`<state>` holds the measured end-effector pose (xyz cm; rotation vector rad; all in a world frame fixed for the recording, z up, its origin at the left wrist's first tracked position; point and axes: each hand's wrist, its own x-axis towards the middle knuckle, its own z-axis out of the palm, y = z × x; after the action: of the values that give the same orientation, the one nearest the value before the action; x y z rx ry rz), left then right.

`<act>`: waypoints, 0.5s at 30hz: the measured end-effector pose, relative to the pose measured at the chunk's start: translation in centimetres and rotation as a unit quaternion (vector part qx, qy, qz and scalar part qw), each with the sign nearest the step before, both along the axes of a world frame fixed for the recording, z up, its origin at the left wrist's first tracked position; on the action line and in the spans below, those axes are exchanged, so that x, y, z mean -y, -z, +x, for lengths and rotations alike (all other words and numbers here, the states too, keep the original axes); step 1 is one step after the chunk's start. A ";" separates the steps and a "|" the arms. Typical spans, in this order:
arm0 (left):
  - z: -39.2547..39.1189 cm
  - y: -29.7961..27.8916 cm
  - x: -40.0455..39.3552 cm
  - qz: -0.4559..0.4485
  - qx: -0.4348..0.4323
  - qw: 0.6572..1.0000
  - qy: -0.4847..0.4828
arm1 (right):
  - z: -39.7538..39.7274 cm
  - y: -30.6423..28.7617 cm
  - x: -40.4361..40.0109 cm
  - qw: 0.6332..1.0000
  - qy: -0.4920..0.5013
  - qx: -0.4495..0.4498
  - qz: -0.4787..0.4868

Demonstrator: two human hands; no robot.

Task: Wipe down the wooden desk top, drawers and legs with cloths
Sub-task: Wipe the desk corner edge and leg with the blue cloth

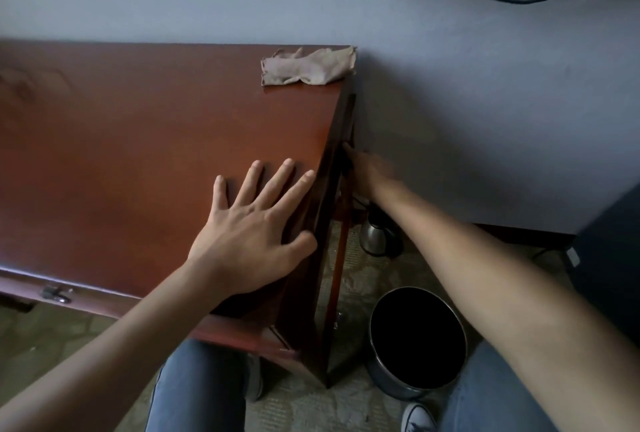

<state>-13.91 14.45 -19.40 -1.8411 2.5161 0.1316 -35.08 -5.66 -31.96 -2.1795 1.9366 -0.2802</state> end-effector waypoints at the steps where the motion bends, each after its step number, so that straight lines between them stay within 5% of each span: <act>1: 0.0 0.0 -0.1 0.000 -0.002 1.000 0.001 | 0.0 -0.1 -1.5 1.000 -0.015 0.014 0.008; 7: 0.1 0.1 -0.7 0.000 -0.001 1.000 0.002 | 0.9 0.2 -14.8 0.994 -0.078 0.075 0.008; 12: 0.0 0.0 -0.9 0.005 0.002 1.000 -0.003 | 1.2 0.7 -21.1 0.958 -0.093 0.262 0.062; 15: 0.0 -0.1 -0.8 0.010 -0.008 1.000 -0.002 | 1.7 -0.7 -22.2 0.900 -0.028 0.432 0.046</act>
<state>-13.87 15.25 -19.32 -1.8465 2.5112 0.1724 -33.42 16.57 -31.23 -1.6027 1.3305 -0.9333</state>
